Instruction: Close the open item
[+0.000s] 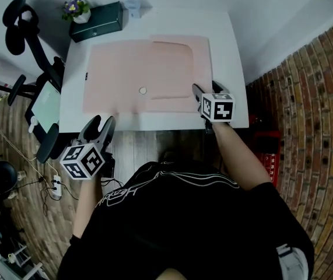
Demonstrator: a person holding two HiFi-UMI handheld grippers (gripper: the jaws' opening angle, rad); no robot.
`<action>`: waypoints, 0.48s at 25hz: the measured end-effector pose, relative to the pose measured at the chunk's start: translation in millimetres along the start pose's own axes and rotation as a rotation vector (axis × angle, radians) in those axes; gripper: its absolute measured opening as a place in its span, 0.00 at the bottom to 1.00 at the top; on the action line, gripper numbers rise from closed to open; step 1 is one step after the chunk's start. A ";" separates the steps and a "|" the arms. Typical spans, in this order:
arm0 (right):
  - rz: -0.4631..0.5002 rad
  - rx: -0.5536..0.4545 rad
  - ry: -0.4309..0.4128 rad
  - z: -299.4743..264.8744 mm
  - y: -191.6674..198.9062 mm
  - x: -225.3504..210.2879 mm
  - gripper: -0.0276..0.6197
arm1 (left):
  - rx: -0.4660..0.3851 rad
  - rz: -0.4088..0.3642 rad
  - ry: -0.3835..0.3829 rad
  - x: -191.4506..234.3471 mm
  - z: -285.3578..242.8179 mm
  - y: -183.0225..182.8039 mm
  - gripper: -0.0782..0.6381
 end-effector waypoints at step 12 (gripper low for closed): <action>0.006 0.014 0.027 26.8 21.7 11.9 0.50 | 0.107 0.052 -0.033 20.0 23.2 33.9 0.44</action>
Point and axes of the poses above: the fingertips, and each gripper's own axes: z backward along the fingers, x to its left, y out of its underside, the point moved 7 cm from there along z, backward along the fingers, and after that the axes turned 4 degrees about z, right-handed, at the moved point
